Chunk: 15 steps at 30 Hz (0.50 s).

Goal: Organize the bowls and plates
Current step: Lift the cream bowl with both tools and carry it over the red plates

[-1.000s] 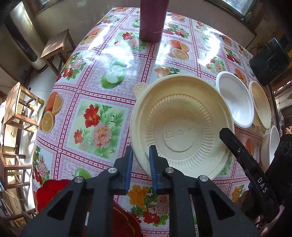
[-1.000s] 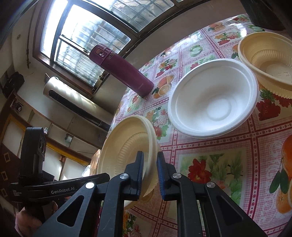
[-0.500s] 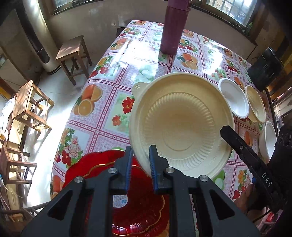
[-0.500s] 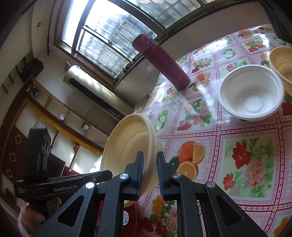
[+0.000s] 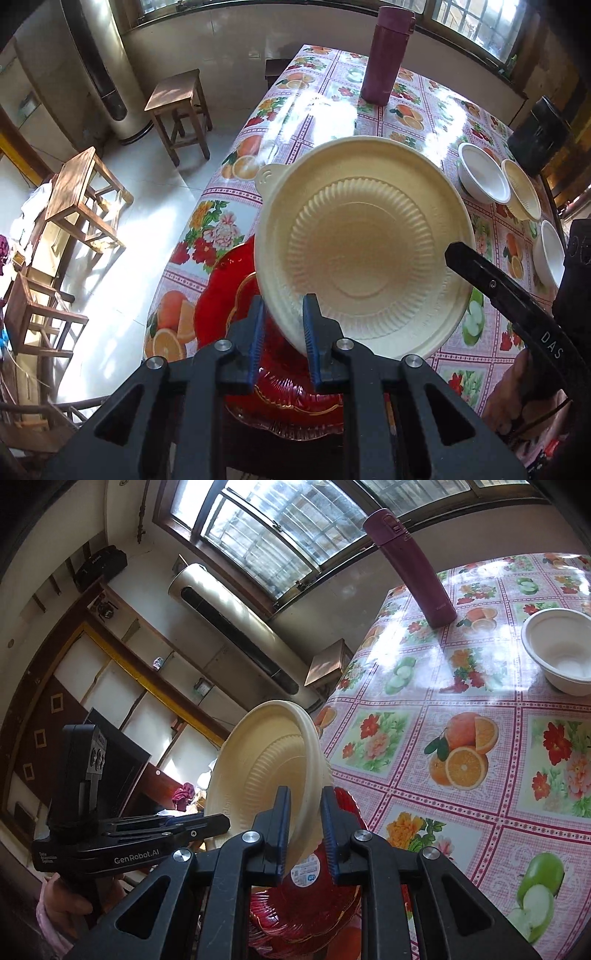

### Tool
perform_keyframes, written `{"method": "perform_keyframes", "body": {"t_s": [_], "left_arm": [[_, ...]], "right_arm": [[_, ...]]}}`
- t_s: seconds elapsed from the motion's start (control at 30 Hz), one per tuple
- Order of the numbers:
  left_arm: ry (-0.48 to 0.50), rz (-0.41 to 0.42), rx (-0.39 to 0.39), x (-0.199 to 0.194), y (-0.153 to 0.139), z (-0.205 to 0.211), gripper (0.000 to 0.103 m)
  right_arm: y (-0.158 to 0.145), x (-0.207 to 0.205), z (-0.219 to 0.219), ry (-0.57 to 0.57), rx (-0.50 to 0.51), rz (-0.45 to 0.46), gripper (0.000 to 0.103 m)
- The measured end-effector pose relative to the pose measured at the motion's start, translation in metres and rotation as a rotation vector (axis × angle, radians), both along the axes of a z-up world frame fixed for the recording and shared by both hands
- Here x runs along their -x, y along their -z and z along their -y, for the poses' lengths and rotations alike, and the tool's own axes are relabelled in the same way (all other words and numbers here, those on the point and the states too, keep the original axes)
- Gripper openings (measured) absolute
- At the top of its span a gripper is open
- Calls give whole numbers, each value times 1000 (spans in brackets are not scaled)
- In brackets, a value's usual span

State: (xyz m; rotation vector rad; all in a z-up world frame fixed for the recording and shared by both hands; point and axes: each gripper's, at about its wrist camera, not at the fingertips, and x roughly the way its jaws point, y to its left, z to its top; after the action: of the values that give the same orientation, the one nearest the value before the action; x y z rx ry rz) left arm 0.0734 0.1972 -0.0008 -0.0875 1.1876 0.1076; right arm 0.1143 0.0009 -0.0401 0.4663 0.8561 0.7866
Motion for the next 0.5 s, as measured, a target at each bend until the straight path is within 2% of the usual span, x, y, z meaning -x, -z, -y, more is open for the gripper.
{"method": "perform_keyframes", "body": {"t_s": [0.23,0.5], "left_arm": [[-17,8,9,25,14,-7,18],[-42,-10,59,47,35,-14,19]], "right_arm": [[9,13,-15,-33,39,-20,18],[32,26,-21,-66,85,-65,19]]}}
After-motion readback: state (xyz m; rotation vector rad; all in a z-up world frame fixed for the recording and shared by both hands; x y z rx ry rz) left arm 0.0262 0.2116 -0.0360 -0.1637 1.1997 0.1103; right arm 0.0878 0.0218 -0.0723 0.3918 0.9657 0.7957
